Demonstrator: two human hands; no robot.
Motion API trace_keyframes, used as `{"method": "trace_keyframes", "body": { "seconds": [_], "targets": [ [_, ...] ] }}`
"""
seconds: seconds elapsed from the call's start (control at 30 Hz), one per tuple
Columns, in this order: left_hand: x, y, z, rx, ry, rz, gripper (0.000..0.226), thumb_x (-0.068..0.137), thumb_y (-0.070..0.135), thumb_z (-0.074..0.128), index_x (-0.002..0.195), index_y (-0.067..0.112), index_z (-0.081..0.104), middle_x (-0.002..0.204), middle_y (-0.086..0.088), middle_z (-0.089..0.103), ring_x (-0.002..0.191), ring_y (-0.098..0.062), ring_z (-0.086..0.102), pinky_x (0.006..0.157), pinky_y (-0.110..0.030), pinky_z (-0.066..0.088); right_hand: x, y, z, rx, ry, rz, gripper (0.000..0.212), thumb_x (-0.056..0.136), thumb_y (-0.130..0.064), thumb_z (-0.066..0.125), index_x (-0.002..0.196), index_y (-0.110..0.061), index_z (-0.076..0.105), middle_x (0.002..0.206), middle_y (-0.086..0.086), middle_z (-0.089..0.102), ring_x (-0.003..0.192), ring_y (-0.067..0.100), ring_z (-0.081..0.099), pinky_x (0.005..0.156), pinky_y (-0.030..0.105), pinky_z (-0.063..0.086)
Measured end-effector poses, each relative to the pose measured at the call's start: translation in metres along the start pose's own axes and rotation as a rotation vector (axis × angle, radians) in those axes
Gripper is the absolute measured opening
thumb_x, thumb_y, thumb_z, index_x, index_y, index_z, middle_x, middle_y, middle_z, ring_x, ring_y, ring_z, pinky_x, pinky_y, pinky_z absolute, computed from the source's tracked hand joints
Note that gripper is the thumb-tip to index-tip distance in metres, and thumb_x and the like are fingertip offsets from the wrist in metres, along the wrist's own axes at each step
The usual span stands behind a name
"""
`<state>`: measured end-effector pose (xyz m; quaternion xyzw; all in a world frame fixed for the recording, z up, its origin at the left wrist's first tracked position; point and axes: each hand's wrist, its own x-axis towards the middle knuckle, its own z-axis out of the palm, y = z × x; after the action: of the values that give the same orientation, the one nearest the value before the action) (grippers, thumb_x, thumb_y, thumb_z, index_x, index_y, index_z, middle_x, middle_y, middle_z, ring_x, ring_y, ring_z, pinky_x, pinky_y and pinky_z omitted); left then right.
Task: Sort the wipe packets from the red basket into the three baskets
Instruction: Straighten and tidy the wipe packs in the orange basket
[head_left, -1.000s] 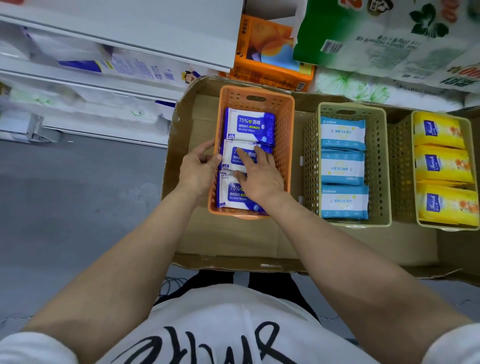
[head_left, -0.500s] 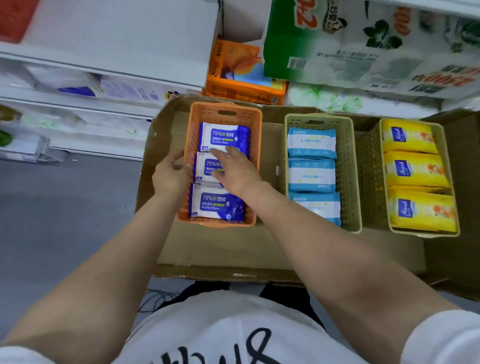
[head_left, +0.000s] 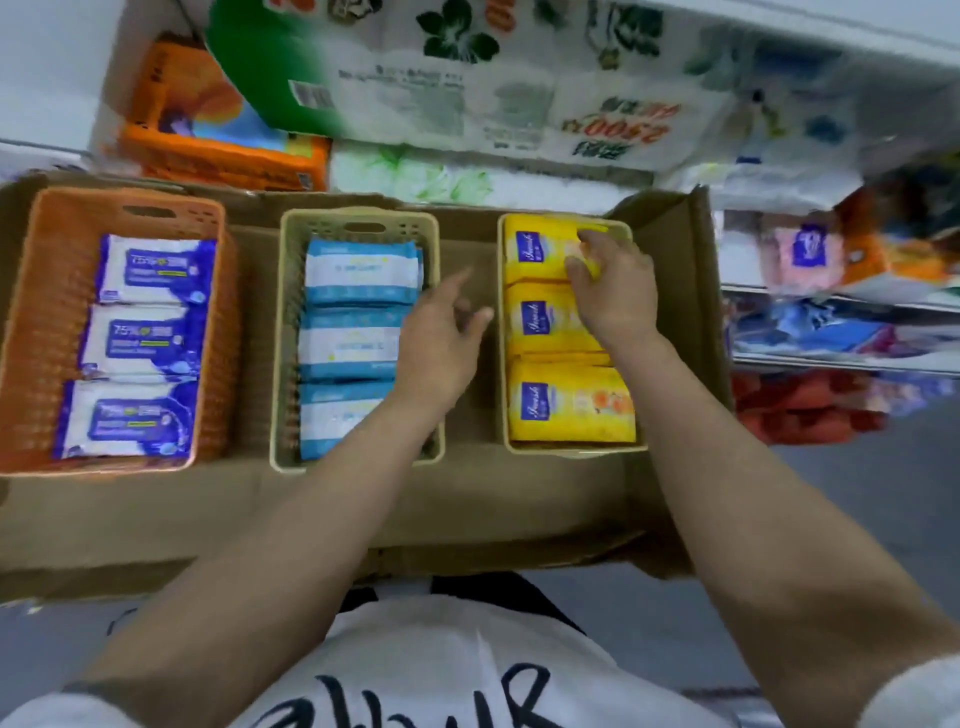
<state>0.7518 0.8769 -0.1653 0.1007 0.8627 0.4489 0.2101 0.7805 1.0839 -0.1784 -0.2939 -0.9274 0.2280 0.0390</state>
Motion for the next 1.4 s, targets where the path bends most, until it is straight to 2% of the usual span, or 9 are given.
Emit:
{"method": "trace_keyframes", "body": {
  "seconds": [0.1, 0.23, 0.4, 0.6, 0.73, 0.83, 0.97, 1.17, 1.4],
  "targets": [
    [0.005, 0.002, 0.030, 0.060, -0.085, -0.176, 0.059, 0.098, 0.025, 0.059, 0.152, 0.024, 0.034, 0.132, -0.006, 0.060, 0.123, -0.021, 0.054, 0.099, -0.028, 0.039, 0.005, 0.039, -0.003, -0.089, -0.117, -0.088, 0.050, 0.095, -0.035, 0.057, 0.143, -0.023, 0.051, 0.147, 0.018, 0.046, 0.133, 0.042, 0.039, 0.108, 0.046, 0.033],
    [0.010, 0.006, 0.045, 0.028, -0.134, -0.256, 0.058, 0.099, 0.018, 0.057, 0.151, 0.030, 0.035, 0.139, -0.005, 0.055, 0.126, -0.021, 0.052, 0.096, -0.029, 0.040, 0.003, 0.040, 0.003, -0.141, -0.238, -0.196, 0.057, 0.099, -0.044, 0.051, 0.152, -0.038, 0.031, 0.163, 0.010, 0.019, 0.150, 0.032, 0.014, 0.118, 0.047, 0.022],
    [0.010, 0.008, 0.045, -0.114, -0.126, -0.343, 0.057, 0.098, 0.011, 0.057, 0.146, 0.037, 0.041, 0.138, -0.003, 0.055, 0.125, -0.023, 0.054, 0.102, -0.049, 0.049, -0.006, 0.043, 0.009, -0.177, -0.248, -0.169, 0.055, 0.101, -0.051, 0.038, 0.153, -0.045, 0.021, 0.165, 0.004, 0.015, 0.151, 0.029, 0.014, 0.121, 0.048, 0.016],
    [0.008, 0.009, 0.035, -0.075, -0.069, -0.357, 0.055, 0.100, 0.008, 0.053, 0.147, 0.033, 0.041, 0.134, -0.001, 0.058, 0.123, -0.020, 0.054, 0.102, -0.040, 0.048, -0.013, 0.054, 0.001, 0.045, -0.190, -0.056, 0.053, 0.100, -0.043, 0.048, 0.151, -0.038, 0.032, 0.164, 0.006, 0.015, 0.151, 0.030, 0.011, 0.119, 0.049, 0.023],
    [0.008, 0.004, 0.028, -0.046, -0.088, -0.385, 0.057, 0.096, 0.009, 0.056, 0.146, 0.034, 0.042, 0.121, -0.007, 0.063, 0.112, -0.024, 0.061, 0.098, -0.047, 0.052, -0.020, 0.053, 0.004, 0.196, -0.272, -0.009, 0.056, 0.101, -0.039, 0.050, 0.154, -0.034, 0.030, 0.166, 0.005, 0.004, 0.149, 0.027, 0.022, 0.116, 0.039, 0.032],
    [0.004, 0.003, 0.026, -0.003, -0.104, -0.376, 0.057, 0.096, 0.009, 0.057, 0.146, 0.031, 0.043, 0.118, -0.006, 0.064, 0.111, -0.024, 0.061, 0.096, -0.047, 0.053, -0.019, 0.048, 0.007, 0.186, -0.295, -0.009, 0.058, 0.101, -0.040, 0.049, 0.155, -0.033, 0.027, 0.166, 0.003, 0.000, 0.150, 0.027, 0.020, 0.116, 0.044, 0.033],
    [-0.004, 0.005, 0.029, 0.073, -0.083, -0.290, 0.054, 0.099, 0.017, 0.057, 0.149, 0.025, 0.039, 0.126, -0.004, 0.062, 0.117, -0.021, 0.057, 0.095, -0.030, 0.043, -0.023, 0.048, 0.005, 0.095, -0.271, -0.032, 0.059, 0.101, -0.042, 0.047, 0.155, -0.034, 0.025, 0.166, 0.002, 0.003, 0.151, 0.028, 0.014, 0.118, 0.045, 0.030],
    [-0.011, -0.001, 0.038, 0.103, -0.021, -0.280, 0.058, 0.098, 0.012, 0.058, 0.150, 0.025, 0.037, 0.109, 0.000, 0.061, 0.109, -0.016, 0.056, 0.088, -0.028, 0.040, -0.044, 0.042, 0.010, 0.053, -0.270, -0.021, 0.056, 0.104, -0.043, 0.038, 0.156, -0.036, 0.018, 0.163, 0.002, 0.021, 0.150, 0.032, 0.015, 0.119, 0.047, 0.024],
    [-0.014, 0.001, 0.043, 0.108, 0.088, -0.203, 0.057, 0.098, 0.024, 0.059, 0.151, 0.028, 0.037, 0.137, -0.009, 0.052, 0.125, -0.024, 0.052, 0.103, -0.040, 0.043, -0.038, 0.046, 0.003, 0.180, -0.305, -0.023, 0.058, 0.101, -0.044, 0.046, 0.154, -0.037, 0.023, 0.161, 0.002, 0.029, 0.148, 0.030, 0.024, 0.117, 0.051, 0.029]
  ]
}}
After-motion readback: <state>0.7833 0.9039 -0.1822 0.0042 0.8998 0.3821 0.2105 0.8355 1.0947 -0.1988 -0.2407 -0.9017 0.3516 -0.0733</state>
